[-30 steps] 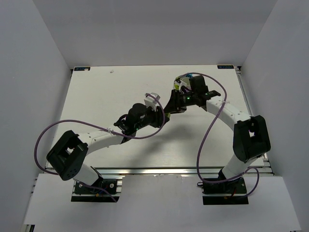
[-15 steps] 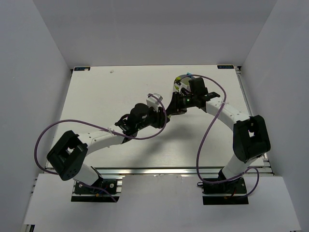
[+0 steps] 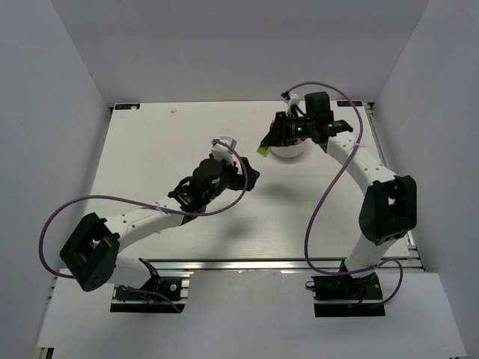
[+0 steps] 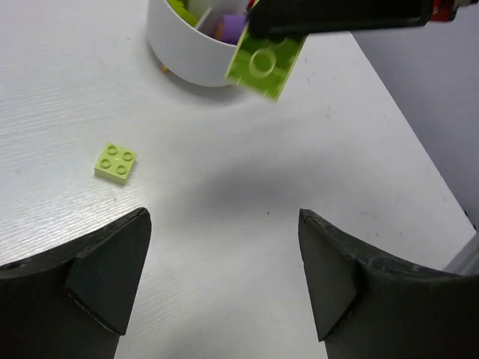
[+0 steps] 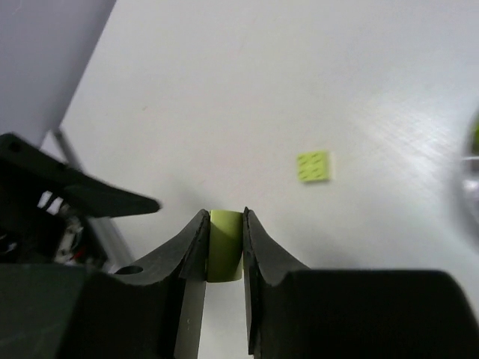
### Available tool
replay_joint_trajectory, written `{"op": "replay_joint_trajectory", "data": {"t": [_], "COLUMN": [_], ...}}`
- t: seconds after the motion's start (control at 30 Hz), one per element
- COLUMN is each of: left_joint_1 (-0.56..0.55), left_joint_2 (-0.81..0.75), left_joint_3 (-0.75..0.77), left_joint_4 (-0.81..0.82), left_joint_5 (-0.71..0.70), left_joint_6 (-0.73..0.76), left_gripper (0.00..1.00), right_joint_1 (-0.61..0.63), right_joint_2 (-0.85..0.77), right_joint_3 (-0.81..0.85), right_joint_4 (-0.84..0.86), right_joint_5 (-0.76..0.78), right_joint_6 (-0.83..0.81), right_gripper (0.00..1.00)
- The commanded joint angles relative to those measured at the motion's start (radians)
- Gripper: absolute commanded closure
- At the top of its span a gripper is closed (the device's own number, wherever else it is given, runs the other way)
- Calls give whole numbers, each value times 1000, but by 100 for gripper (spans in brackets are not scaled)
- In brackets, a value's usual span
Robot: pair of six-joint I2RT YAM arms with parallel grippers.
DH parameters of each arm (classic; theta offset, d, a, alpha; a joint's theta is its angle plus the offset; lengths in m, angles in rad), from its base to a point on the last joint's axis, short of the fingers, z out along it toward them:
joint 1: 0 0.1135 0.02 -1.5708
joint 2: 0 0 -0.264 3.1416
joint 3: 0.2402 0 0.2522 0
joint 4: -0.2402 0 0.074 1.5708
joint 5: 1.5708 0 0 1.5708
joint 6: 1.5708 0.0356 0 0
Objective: Sort the legos into containers by color
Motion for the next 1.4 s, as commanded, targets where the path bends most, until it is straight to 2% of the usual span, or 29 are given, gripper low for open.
{"op": "replay_joint_trajectory", "data": {"t": [0.0,0.13,0.33,0.9,1.13,1.27,1.37], "left_joint_1": [2,5,21,50,56,59,60], "left_joint_2": [-43,-46,-58,-80,-92,-101,-101], "left_joint_3": [-9,-8,3,-29,-31,-37,-38], "left_joint_4": [-89,-174,-232,-251,-261,-261,-261], "left_joint_5": [-106,-192,-227,-239,-249,-252,-249], "left_joint_6": [-71,-133,-148,-171,-176,-179,-180], "left_gripper": [11,7,7,7,7,7,7], "right_joint_1": [-38,-64,-86,-127,-127,-126,-127], "right_joint_2": [18,31,74,217,254,262,262], "right_joint_3": [85,96,107,182,194,197,197], "right_joint_4": [11,118,212,307,303,298,295], "right_joint_5": [139,353,513,550,530,519,507], "right_joint_6": [-114,-198,-321,-326,-324,-329,-332], "right_gripper": [100,100,100,88,76,58,48]}}
